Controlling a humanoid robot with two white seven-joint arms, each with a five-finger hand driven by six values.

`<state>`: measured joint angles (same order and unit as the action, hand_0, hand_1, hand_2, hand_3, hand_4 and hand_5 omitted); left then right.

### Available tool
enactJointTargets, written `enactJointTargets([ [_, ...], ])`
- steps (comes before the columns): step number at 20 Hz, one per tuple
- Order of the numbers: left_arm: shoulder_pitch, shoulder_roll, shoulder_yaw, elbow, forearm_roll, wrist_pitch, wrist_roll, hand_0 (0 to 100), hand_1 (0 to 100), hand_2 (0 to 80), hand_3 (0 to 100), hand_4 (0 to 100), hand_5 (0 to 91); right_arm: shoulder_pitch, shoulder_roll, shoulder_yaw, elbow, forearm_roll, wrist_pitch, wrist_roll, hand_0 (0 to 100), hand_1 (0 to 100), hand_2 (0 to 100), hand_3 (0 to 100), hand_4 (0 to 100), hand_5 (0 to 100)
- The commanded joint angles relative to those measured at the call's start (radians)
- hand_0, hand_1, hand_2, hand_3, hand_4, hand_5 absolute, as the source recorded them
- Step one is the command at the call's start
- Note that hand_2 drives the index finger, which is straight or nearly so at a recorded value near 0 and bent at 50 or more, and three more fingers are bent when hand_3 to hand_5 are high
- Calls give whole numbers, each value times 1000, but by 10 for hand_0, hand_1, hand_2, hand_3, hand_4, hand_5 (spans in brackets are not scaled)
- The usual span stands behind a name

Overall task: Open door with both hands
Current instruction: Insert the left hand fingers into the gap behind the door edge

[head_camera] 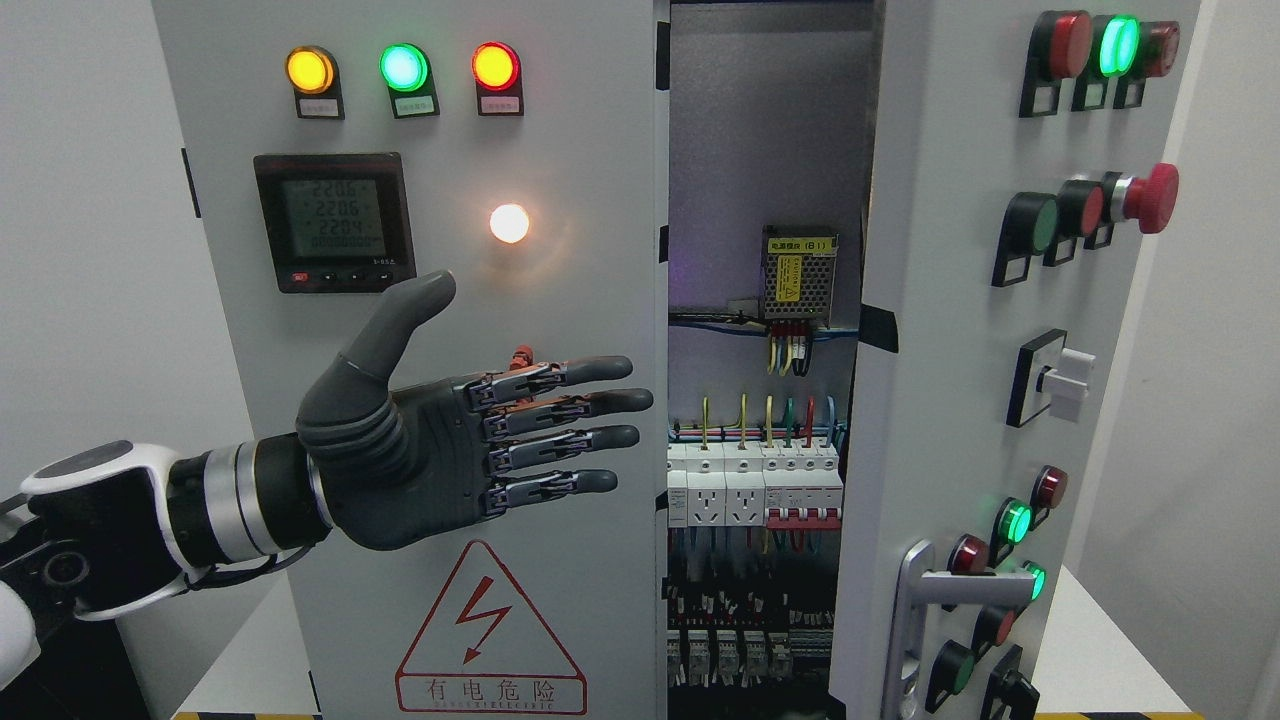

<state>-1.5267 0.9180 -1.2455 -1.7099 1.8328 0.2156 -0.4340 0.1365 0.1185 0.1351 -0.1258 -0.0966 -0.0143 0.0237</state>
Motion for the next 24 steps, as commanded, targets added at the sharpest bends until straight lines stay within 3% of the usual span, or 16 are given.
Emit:
enactJointTargets([
  [1,-26,-171,-28,127,16,19,0,0,0,0,0,42,0,0,0,0,0,0,0,-1,0,0,0,0,0,0],
  [12,-29,-306,113,170,26,99,1,0,0,0,0,42,0,0,1,0,0,0,0,-1,0,0,0,0,0,0],
  [24,-10,-396,152,171,23,145,1,0,0,0,0,42,0,0,1,0,0,0,-1,-1,0,0,0,0,0,0],
])
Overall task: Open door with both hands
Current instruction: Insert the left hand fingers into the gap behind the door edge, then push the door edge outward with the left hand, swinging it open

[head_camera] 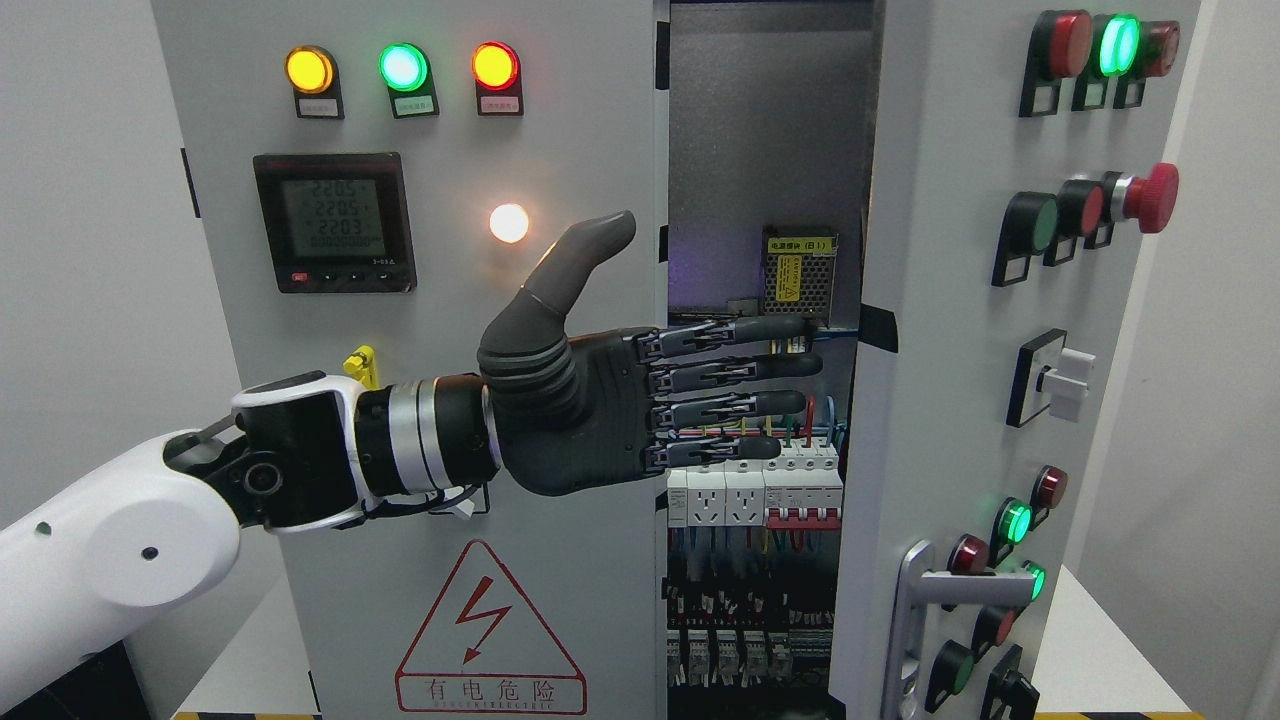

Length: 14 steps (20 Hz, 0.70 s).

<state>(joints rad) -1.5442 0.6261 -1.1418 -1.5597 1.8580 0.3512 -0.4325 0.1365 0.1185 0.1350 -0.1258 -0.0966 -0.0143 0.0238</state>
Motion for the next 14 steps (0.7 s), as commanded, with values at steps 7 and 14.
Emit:
enactJointTargets([
  [7,7,-143,48,21,-11,9,3,0,0,0,0,43,0,0,0,0,0,0,-1,-1,0,0,0,0,0,0],
  [14,7,-181,48,26,-31,6,4,0,0,0,0,43,0,0,1,0,0,0,0,-1,0,0,0,0,0,0],
])
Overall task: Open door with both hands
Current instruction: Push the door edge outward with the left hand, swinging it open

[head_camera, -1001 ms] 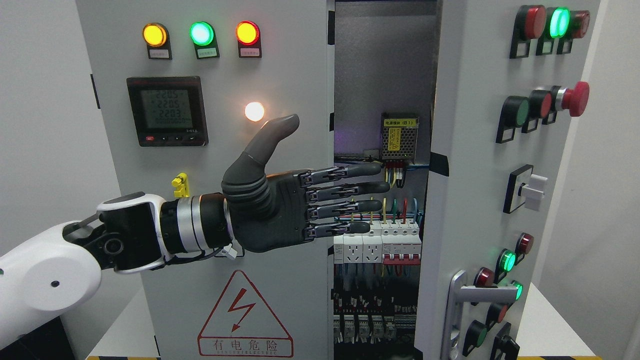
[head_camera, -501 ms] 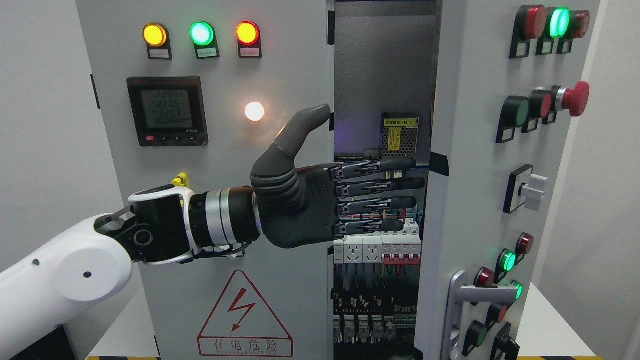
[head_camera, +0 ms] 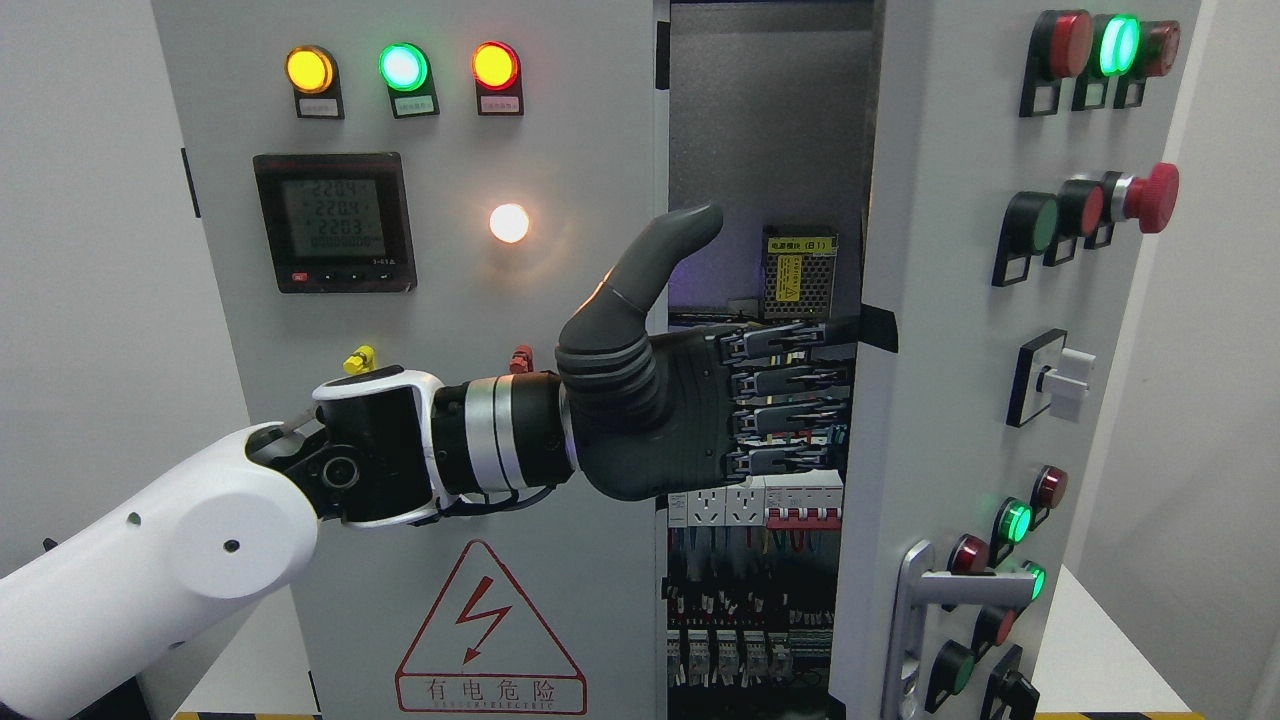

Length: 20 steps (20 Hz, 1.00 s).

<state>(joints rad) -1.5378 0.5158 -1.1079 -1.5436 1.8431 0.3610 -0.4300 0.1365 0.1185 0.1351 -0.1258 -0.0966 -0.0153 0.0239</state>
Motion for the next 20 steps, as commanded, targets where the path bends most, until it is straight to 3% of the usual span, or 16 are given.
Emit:
enactJointTargets([
  [1,1,-80,14,13,-28,-4,2,0,0,0,0,43,0,0,0,0,0,0,2,-1,0,0,0,0,0,0],
  [10,4,-158,14,56,-81,-13,2,0,0,0,0,43,0,0,0,0,0,0,2,-1,0,0,0,0,0,0],
  [20,27,-293,37,66,-194,-11,20,0,0,0,0,42,0,0,0,0,0,0,0,-1,0,0,0,0,0,0],
])
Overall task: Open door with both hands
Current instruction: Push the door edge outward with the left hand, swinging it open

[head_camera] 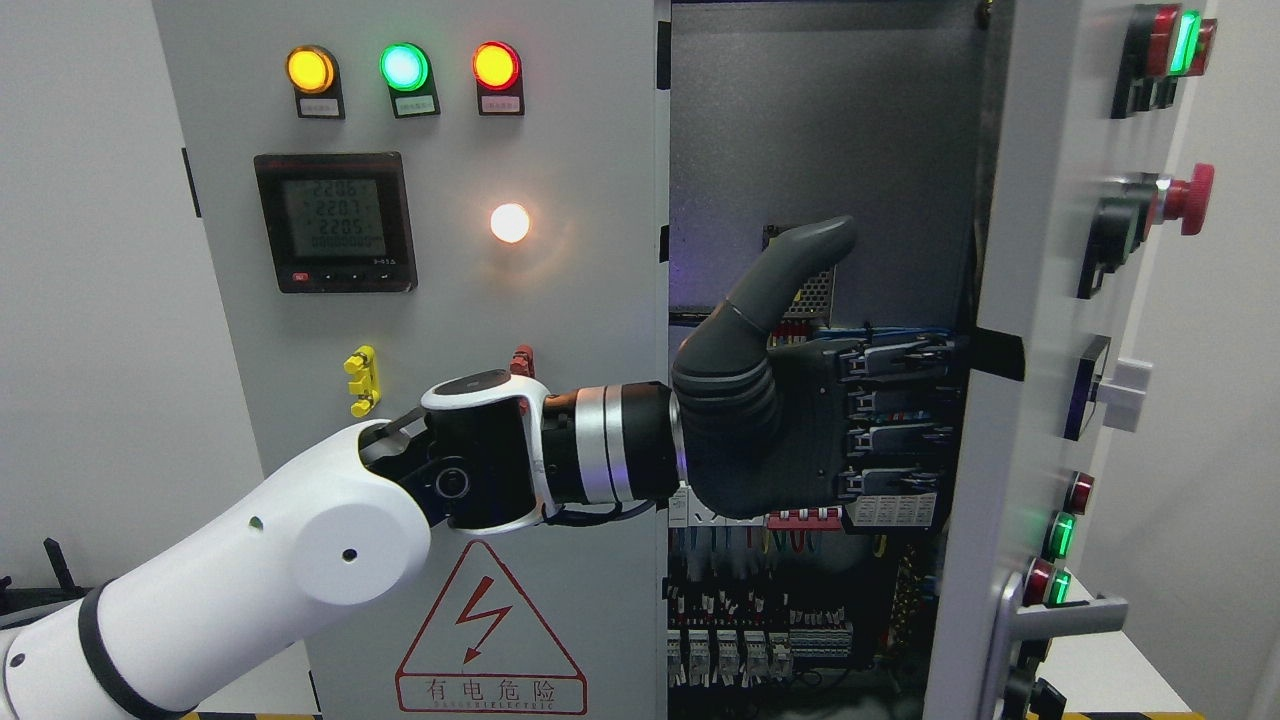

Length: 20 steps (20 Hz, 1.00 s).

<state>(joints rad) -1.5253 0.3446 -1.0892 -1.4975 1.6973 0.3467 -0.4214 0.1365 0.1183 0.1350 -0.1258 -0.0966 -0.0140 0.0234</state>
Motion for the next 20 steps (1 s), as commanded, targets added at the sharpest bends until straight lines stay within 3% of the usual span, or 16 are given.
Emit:
enactJointTargets([
  [1,17,-139,18,22,-59,3,12,0,0,0,0,42,0,0,1,0,0,0,-1,0,0,0,0,0,0,0],
  [9,27,-237,61,45,-70,6,27,0,0,0,0,45,0,0,0,0,0,0,0,0,0,0,0,0,0,0],
  [14,27,-326,74,60,-70,-1,108,0,0,0,0,43,0,0,0,0,0,0,-1,0,0,0,0,0,0,0],
  [20,22,-371,72,60,-73,-8,118,0,0,0,0,43,0,0,1,0,0,0,0,0,0,0,0,0,0,0],
])
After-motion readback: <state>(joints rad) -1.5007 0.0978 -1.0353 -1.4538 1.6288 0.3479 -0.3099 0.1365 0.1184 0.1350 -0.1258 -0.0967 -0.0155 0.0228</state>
